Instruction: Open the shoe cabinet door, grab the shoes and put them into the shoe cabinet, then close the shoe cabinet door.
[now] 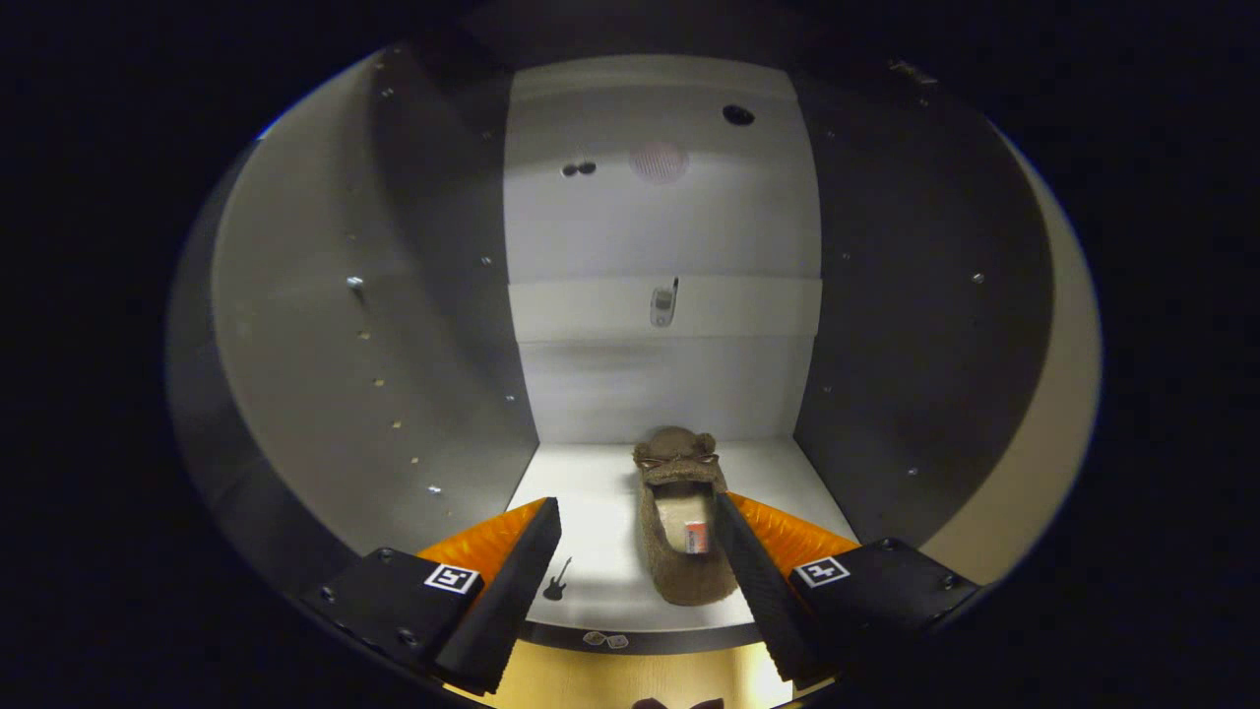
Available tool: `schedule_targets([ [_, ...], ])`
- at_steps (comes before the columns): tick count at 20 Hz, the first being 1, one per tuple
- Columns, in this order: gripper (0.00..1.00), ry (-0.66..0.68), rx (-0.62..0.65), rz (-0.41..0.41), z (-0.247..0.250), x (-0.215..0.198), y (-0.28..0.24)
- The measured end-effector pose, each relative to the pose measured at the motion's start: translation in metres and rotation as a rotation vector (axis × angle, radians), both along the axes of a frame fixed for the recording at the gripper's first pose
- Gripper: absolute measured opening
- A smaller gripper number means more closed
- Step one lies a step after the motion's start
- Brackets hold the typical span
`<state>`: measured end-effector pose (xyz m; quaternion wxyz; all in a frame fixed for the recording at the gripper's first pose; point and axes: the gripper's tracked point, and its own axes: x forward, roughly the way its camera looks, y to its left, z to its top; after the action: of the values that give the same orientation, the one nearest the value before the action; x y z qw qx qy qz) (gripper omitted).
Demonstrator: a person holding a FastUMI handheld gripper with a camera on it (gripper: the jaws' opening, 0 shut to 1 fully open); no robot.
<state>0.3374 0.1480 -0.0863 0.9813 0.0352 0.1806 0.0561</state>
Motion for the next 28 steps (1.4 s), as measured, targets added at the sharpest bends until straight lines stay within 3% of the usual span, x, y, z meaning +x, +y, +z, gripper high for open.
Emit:
schedule_targets([
  [10, 0.99, -0.268, 0.034, -0.027, 0.06, -0.157, -0.032],
  [21, 0.99, -0.256, 0.042, -0.002, 0.047, -0.278, -0.051],
  [28, 0.99, -0.263, 0.042, -0.026, 0.075, -0.338, -0.107],
])
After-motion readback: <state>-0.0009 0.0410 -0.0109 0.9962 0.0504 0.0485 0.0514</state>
